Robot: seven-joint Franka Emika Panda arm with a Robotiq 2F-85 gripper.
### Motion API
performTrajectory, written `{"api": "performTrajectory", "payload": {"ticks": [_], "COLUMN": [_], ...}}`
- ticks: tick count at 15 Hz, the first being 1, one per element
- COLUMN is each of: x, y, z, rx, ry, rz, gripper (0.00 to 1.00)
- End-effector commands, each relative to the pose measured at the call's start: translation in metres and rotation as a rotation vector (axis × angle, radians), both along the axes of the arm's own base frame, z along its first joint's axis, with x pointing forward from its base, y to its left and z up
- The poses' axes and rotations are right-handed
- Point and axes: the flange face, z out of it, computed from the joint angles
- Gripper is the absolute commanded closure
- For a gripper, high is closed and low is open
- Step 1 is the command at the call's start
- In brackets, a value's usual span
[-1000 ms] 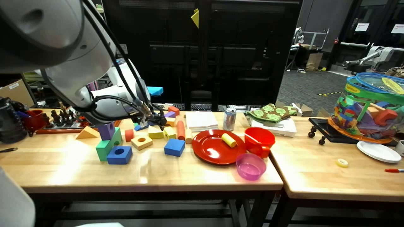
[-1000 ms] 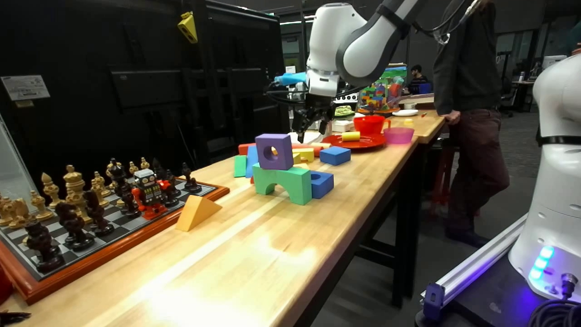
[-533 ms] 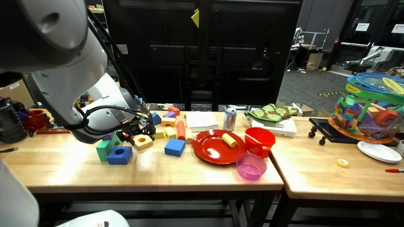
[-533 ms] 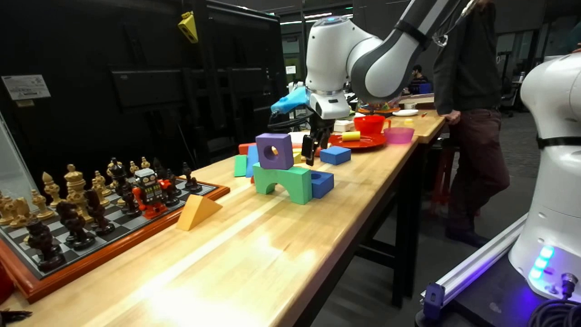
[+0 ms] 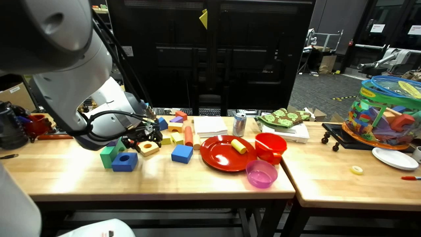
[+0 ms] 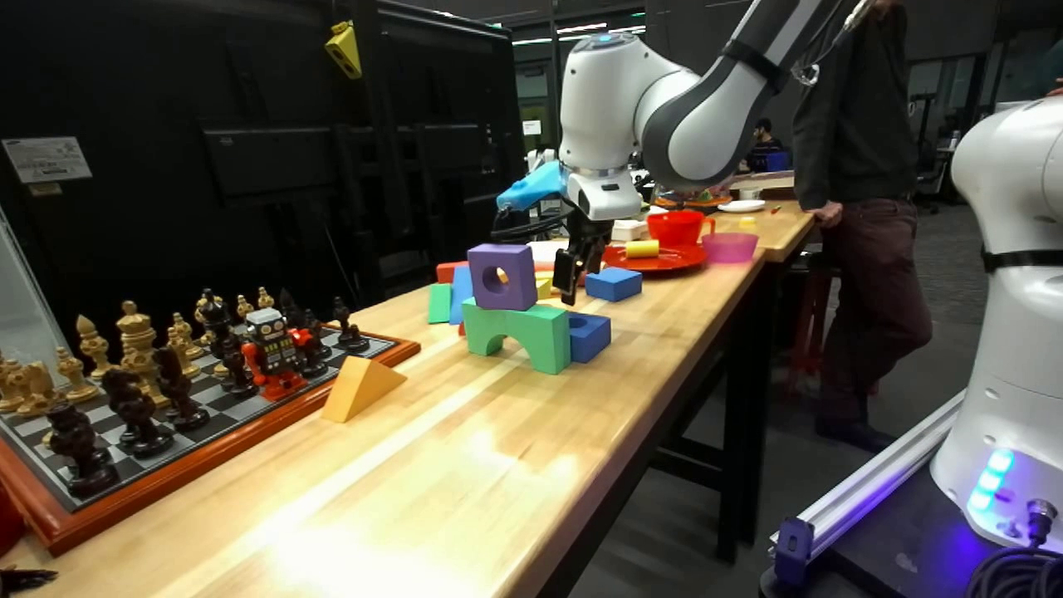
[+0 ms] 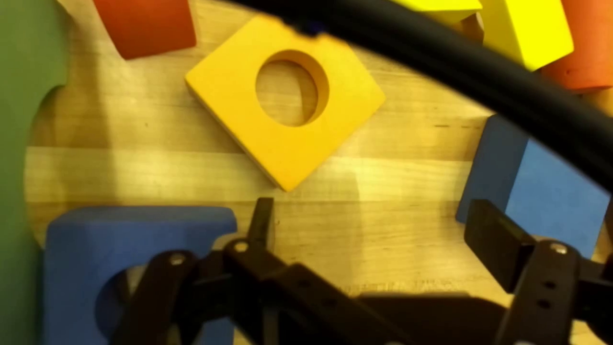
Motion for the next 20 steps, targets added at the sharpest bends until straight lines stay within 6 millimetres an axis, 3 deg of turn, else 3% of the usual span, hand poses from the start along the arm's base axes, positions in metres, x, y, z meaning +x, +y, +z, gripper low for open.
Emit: {"api": "performTrajectory", "payload": {"ticks": [1,11,16,20], "x": [0.0,-0.003,-0.009,-0.027], "y": [0.0,-0.004,-0.007,-0.011], "z": [0.0,0.013,0.033,0.034], "rx": [0.0,-0.03,0.002,0.015], "ry": [0.0,-0.015,-0.056,-0.063], "rz": [0.0,0.018,0.046,0.122], "gripper": [0.0,0.0,0.0,0.0]}}
